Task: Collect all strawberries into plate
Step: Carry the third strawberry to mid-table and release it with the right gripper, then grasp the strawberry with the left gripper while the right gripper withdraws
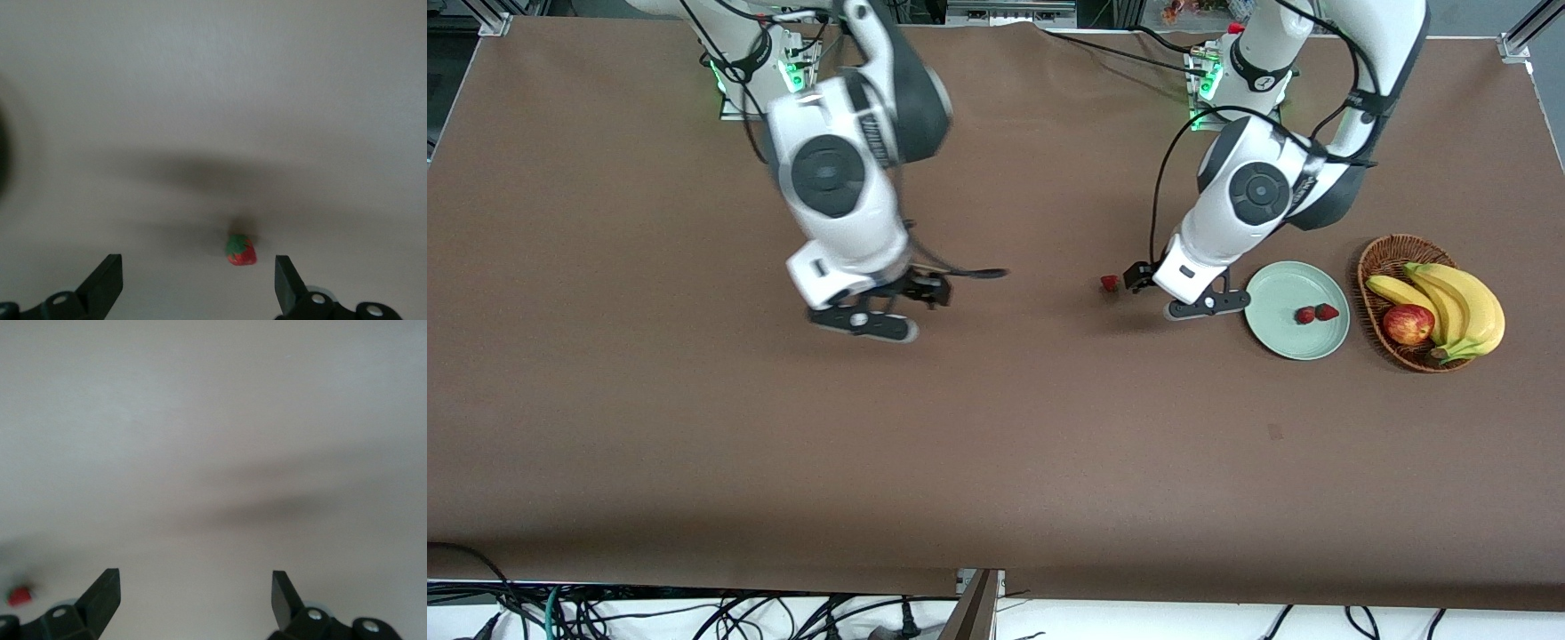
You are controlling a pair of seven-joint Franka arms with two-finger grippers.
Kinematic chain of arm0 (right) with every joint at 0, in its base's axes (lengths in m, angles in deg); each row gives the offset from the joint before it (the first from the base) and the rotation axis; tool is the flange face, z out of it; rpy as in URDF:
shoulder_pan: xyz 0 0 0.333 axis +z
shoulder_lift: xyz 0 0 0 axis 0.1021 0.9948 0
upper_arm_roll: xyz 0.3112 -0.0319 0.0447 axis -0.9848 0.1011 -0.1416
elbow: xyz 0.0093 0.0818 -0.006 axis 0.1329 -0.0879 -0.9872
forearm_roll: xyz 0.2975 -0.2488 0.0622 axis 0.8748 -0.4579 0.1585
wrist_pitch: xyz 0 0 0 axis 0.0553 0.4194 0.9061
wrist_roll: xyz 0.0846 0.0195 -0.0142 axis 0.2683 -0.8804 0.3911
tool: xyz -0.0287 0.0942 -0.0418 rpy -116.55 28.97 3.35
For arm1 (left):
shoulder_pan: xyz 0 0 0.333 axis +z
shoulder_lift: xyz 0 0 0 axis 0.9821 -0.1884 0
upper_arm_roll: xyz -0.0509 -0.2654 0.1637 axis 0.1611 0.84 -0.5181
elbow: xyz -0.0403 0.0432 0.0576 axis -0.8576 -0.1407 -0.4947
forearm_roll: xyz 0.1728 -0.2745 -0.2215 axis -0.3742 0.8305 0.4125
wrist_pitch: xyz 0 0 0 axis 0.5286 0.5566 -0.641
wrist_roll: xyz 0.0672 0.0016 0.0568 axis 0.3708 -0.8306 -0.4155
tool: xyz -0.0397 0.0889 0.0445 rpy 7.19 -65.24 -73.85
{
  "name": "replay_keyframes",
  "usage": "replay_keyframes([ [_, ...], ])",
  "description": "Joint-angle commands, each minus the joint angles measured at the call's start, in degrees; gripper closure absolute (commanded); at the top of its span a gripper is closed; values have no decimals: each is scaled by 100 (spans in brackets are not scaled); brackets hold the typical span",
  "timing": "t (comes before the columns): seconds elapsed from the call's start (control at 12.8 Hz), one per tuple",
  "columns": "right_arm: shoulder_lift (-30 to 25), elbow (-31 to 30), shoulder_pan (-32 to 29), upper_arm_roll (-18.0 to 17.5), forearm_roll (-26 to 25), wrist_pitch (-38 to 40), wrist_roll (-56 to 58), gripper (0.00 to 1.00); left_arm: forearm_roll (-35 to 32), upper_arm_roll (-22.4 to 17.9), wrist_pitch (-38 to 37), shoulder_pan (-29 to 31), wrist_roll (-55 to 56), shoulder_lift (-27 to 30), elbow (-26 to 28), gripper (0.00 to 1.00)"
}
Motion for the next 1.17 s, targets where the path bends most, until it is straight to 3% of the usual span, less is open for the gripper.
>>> replay_keyframes([
  [0.0, -1018, -977, -350, -110, -69, 92, 619, 0, -477, 110, 597, -144, 1373, -281, 220, 0],
  [0.16, -1687, -1532, -666, -276, -585, 110, 1172, 0, -1152, 295, 809, -189, 2366, -641, 239, 0],
  [0.23, -2055, -1787, -1086, -652, -884, 119, 1270, 0, -1600, 348, 958, -197, 2894, -808, 239, 0],
  [0.47, -3006, -2490, -2755, -2372, -1676, 119, 1306, 0, -2639, 480, 1047, -224, 4083, -1205, 204, 0],
  [0.62, -3437, -2869, -3662, -3166, -1757, 119, 1455, 0, -2676, 498, 1056, -241, 4138, -1249, 204, 0],
  [0.78, -3675, -3072, -3832, -3266, -1880, 110, 1648, 0, -2694, 489, 1065, -268, 4208, -1310, 195, 0],
  [0.86, -3685, -3055, -3841, -3257, -1889, 110, 1788, 0, -2694, 497, 1065, -285, 4226, -1311, 186, 10],
  [0.94, -3676, -3020, -3841, -3257, -1889, 101, 1842, 0, -2694, 498, 1056, -285, 4243, -1311, 186, 36],
  [1.09, -3598, -2863, -3841, -3275, -2037, 66, 1869, 0, -2694, 498, 1056, -285, 4252, -1311, 178, 71],
])
